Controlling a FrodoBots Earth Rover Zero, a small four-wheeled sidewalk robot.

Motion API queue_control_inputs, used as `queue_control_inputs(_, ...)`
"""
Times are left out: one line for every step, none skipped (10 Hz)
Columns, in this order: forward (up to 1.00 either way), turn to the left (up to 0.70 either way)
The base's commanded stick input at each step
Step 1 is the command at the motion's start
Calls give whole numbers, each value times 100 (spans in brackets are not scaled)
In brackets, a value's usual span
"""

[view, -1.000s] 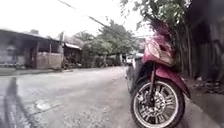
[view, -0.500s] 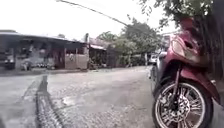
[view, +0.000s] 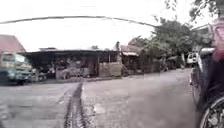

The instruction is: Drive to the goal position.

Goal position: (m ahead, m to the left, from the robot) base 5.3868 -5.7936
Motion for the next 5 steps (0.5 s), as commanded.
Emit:
queue_control_inputs(100,0)
queue_control_inputs(100,0)
queue_control_inputs(100,0)
queue_control_inputs(100,-4)
queue_control_inputs(100,-21)
